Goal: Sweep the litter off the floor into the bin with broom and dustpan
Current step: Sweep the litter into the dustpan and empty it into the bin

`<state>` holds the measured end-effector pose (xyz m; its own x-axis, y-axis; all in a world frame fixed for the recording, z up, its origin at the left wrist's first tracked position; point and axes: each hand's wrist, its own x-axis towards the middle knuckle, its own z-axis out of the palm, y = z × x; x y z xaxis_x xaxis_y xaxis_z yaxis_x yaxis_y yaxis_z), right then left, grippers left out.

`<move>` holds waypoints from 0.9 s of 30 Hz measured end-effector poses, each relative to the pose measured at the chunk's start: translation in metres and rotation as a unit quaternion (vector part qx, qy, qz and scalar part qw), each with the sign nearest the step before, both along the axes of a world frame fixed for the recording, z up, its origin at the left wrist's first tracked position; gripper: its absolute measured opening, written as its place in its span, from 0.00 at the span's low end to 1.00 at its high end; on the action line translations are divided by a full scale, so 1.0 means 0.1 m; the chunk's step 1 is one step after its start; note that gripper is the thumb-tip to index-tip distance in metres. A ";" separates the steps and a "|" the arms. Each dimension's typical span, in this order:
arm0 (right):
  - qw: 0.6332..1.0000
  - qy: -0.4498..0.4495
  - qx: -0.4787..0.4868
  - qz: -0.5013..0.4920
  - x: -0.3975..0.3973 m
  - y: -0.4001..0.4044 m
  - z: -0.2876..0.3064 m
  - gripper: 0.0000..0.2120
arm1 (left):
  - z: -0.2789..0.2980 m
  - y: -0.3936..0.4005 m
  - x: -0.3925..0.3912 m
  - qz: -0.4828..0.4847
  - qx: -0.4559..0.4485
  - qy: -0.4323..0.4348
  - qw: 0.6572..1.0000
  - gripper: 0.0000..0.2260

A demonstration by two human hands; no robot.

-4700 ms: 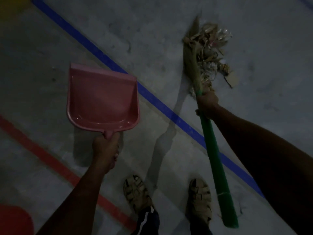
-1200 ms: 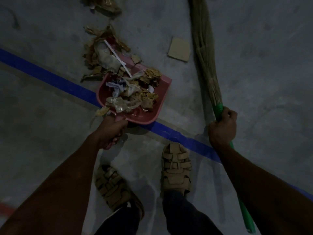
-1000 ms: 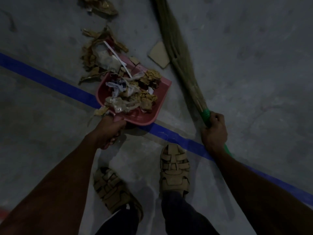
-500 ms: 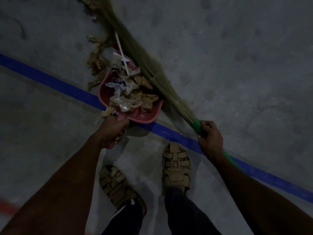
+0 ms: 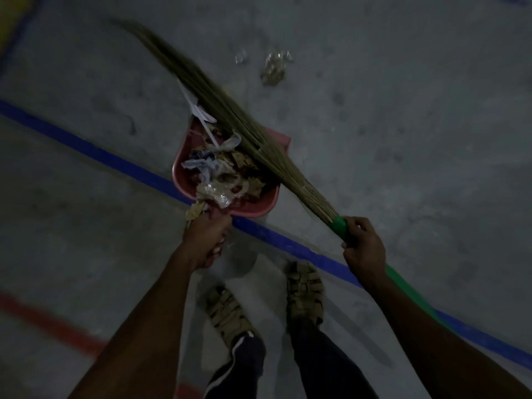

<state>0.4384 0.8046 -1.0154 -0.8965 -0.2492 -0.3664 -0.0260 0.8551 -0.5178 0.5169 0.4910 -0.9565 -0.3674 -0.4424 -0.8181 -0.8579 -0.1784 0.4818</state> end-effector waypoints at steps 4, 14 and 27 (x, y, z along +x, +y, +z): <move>1.000 0.012 -0.005 0.008 -0.04 -0.14 0.83 0.26 | 0.87 -0.06 0.09 0.028 -0.006 0.015 0.999 0.13; 0.997 0.003 0.007 0.077 0.50 -0.39 2.88 0.25 | 3.01 -0.11 1.00 0.057 0.002 0.011 0.998 0.15; 0.985 0.023 -0.074 0.155 1.12 -0.56 4.37 0.31 | 4.45 0.23 2.35 0.220 0.030 0.108 0.969 0.14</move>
